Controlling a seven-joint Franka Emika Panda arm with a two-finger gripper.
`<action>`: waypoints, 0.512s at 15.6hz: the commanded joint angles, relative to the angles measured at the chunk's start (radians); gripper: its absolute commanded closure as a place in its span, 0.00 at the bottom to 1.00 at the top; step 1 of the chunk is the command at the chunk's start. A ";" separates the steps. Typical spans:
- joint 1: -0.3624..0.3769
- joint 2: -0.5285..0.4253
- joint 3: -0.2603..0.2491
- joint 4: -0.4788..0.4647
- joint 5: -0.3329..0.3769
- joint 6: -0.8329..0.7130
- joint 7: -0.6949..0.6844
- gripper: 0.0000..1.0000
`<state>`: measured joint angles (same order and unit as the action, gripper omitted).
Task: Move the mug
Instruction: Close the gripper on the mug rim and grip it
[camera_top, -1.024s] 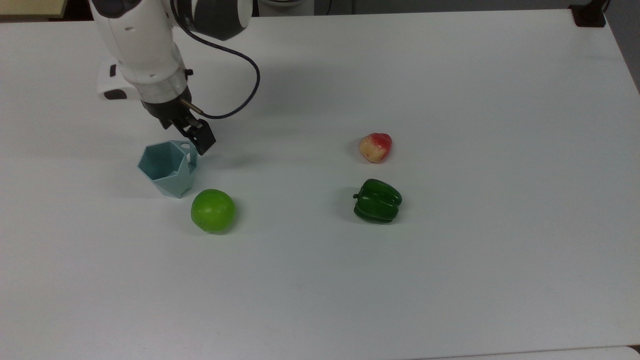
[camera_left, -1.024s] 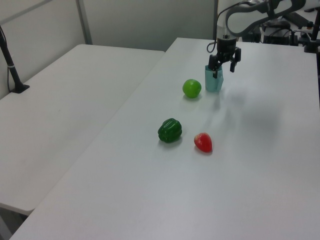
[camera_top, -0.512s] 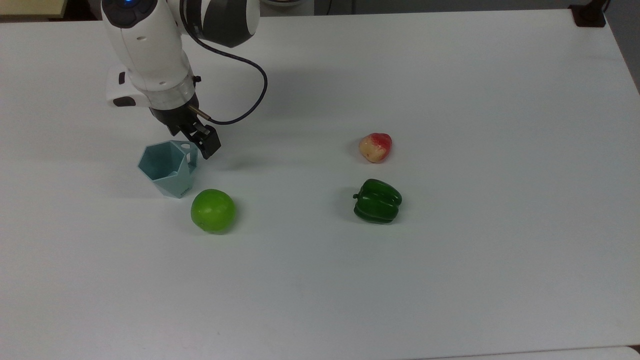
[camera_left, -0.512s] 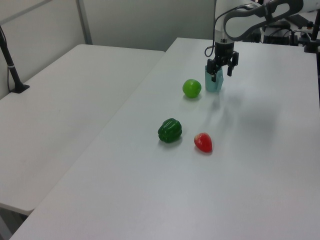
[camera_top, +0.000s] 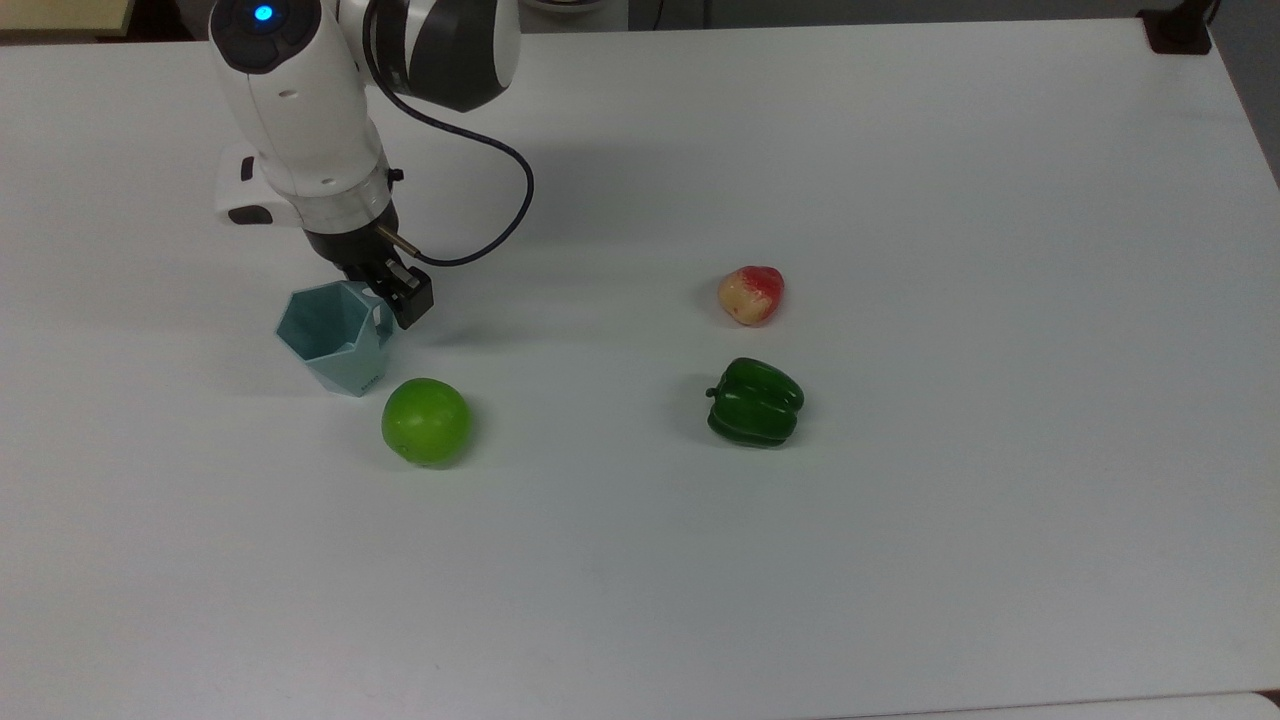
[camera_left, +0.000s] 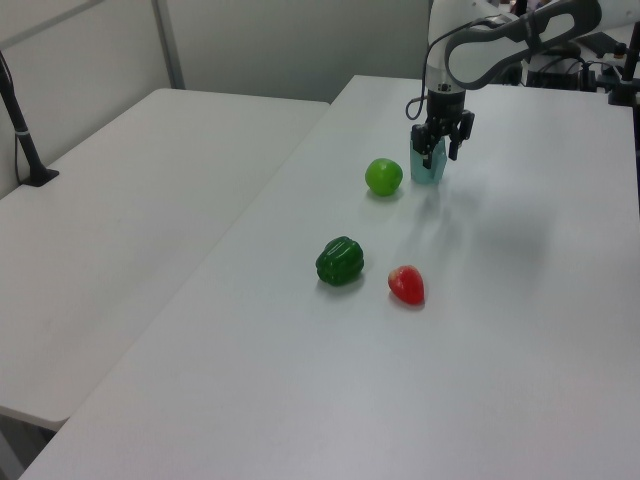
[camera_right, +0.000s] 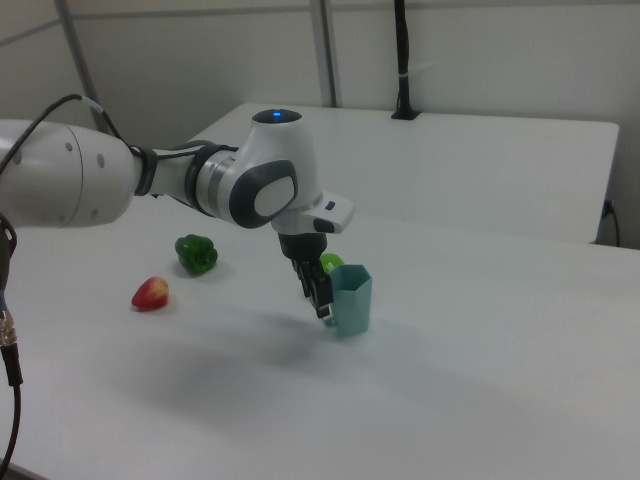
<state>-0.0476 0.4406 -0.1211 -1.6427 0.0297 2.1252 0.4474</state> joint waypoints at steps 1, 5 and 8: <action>0.011 -0.005 -0.009 -0.012 -0.013 0.025 0.021 0.44; 0.011 -0.005 -0.009 -0.012 -0.014 0.025 0.021 0.56; 0.011 -0.005 -0.009 -0.012 -0.022 0.025 0.019 0.66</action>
<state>-0.0476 0.4410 -0.1211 -1.6427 0.0256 2.1253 0.4484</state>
